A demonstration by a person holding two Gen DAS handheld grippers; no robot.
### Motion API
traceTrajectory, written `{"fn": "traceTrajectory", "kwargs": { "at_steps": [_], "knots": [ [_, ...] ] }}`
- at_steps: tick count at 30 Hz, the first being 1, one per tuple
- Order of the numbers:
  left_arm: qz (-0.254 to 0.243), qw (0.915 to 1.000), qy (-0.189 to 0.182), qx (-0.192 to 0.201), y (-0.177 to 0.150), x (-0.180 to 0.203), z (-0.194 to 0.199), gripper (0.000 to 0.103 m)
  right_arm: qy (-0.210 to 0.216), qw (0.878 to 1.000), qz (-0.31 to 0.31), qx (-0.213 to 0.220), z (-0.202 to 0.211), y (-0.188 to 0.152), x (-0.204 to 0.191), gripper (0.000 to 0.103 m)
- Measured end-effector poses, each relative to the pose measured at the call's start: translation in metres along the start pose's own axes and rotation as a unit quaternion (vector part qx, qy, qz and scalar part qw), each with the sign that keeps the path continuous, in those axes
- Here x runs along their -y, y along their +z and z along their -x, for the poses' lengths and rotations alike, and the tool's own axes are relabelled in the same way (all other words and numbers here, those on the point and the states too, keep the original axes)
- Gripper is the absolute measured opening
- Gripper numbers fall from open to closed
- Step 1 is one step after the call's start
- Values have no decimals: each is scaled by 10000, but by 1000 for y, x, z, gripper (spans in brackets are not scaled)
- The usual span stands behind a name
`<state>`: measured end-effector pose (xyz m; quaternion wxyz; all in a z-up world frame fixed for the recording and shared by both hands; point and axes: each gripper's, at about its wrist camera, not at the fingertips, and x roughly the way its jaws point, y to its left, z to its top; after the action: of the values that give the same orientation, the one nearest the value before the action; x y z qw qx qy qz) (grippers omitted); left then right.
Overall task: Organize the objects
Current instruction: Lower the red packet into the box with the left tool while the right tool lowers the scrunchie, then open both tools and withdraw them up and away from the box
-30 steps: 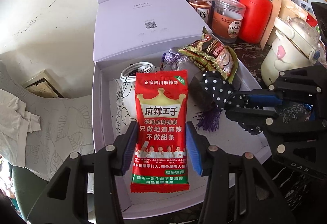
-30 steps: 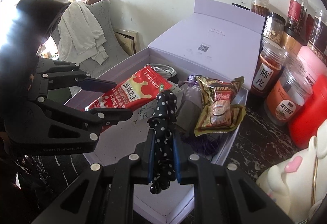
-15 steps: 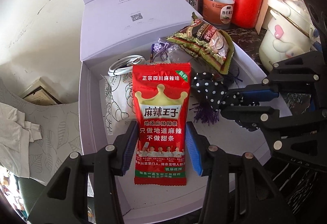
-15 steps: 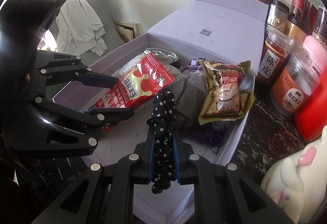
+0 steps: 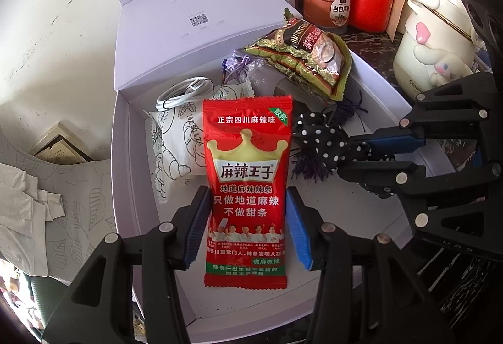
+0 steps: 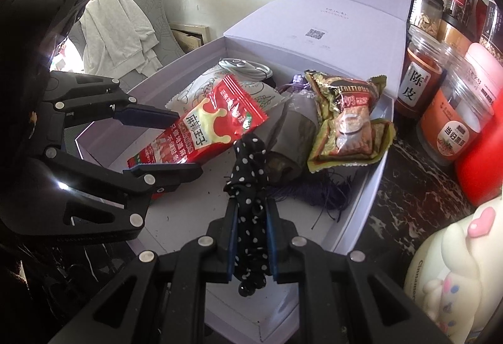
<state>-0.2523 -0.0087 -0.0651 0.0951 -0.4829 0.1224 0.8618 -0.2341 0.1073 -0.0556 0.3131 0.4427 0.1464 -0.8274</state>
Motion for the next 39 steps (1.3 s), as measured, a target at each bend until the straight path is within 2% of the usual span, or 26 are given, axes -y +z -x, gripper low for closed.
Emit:
{"fn": "traceTrajectory", "kwargs": {
  "at_steps": [9,14,18,34,39],
  "knots": [
    [121,9999,87,-78,-2,-3,5,48,-84,10000,21,18,3,1,-3,17],
    [212,9996,145,-85,-3,-5,11,50,-136,9999,16,80,10,1,-6,29],
    [332,9994,123,-34,-3,-7,19,51,-206,9997,23,128,17,2,-8,32],
    [475,9975,310,420,-10,1,81,52,-480,9977,120,473,62,2,-22,37],
    [575,9960,359,580,-12,1,102,53,-594,9959,148,659,81,5,-26,43]
  ]
}}
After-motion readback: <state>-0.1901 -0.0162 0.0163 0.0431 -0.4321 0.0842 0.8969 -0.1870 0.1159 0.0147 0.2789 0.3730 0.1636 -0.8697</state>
